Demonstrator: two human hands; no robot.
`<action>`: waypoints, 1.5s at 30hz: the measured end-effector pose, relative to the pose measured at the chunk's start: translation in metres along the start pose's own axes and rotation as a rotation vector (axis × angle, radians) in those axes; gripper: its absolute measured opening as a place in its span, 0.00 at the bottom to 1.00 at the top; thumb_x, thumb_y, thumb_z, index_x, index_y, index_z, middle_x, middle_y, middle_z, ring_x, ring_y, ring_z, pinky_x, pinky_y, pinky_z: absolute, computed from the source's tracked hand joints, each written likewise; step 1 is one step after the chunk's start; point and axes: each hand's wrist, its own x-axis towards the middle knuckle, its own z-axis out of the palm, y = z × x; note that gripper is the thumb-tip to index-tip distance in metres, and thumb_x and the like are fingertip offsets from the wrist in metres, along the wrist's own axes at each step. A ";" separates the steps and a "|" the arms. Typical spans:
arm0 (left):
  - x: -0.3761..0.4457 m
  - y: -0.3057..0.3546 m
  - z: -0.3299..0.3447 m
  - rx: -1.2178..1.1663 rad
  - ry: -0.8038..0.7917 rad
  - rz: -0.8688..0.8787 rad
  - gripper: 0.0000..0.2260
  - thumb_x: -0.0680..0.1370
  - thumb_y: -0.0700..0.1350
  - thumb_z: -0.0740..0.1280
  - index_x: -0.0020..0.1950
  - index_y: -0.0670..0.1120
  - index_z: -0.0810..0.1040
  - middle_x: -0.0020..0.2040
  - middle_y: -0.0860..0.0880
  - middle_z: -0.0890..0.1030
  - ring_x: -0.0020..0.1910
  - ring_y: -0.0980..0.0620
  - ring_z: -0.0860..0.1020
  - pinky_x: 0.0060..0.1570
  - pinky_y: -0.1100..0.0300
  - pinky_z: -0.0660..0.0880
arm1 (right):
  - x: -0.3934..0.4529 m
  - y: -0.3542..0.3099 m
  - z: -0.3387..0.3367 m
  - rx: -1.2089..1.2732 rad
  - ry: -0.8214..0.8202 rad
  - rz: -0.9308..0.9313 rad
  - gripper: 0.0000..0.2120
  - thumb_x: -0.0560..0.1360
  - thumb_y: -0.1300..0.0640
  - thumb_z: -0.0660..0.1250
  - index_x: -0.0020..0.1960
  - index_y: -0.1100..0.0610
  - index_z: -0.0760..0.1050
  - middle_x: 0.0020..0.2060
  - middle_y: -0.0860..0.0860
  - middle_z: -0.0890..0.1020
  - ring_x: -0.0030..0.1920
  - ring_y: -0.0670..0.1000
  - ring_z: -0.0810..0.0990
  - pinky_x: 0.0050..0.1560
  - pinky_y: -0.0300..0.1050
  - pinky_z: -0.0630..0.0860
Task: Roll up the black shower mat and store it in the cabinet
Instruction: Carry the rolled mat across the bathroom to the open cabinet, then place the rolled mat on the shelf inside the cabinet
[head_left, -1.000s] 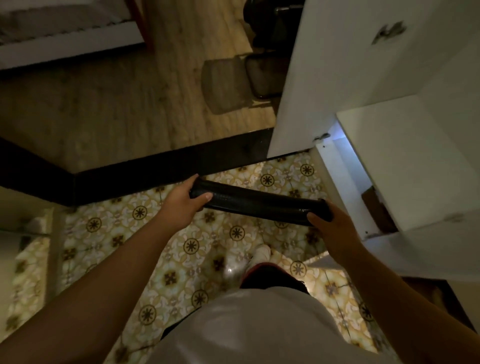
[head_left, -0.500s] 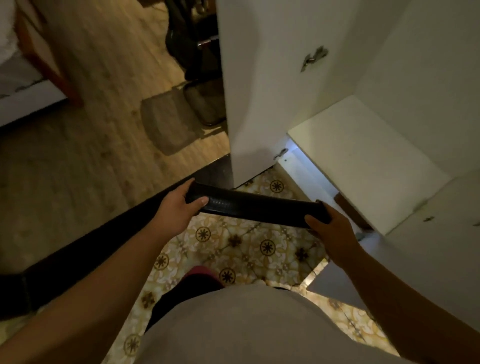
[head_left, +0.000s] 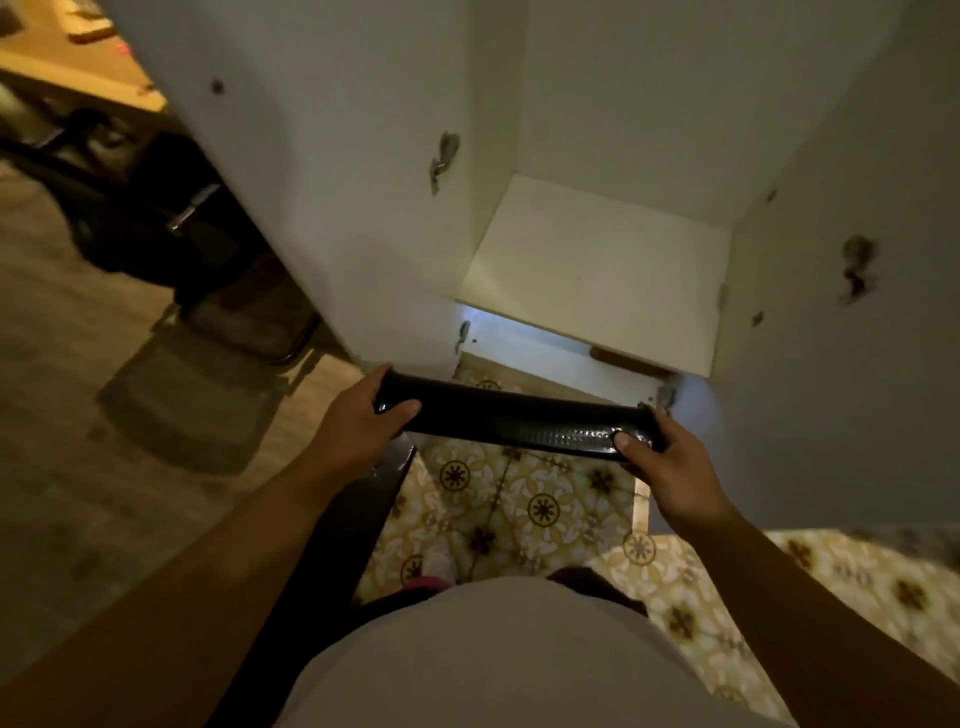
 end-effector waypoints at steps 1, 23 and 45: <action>0.009 0.000 -0.001 0.004 -0.027 0.010 0.21 0.76 0.45 0.70 0.68 0.45 0.72 0.57 0.51 0.77 0.53 0.57 0.75 0.39 0.81 0.67 | -0.002 0.001 0.002 0.008 0.031 0.004 0.26 0.66 0.37 0.75 0.61 0.43 0.78 0.54 0.47 0.85 0.54 0.52 0.84 0.51 0.52 0.81; 0.091 0.045 0.076 -0.165 -0.320 -0.057 0.22 0.76 0.43 0.70 0.45 0.75 0.76 0.44 0.67 0.81 0.45 0.69 0.78 0.39 0.65 0.79 | 0.017 0.006 -0.059 0.115 0.266 0.046 0.16 0.72 0.54 0.73 0.54 0.35 0.80 0.50 0.42 0.85 0.52 0.48 0.84 0.47 0.42 0.81; 0.224 0.019 0.111 -0.176 -0.365 -0.122 0.23 0.73 0.48 0.73 0.48 0.80 0.73 0.44 0.74 0.78 0.41 0.68 0.79 0.36 0.64 0.79 | 0.146 0.004 -0.064 0.010 0.289 0.221 0.18 0.74 0.59 0.73 0.52 0.34 0.80 0.48 0.39 0.85 0.51 0.44 0.83 0.48 0.37 0.78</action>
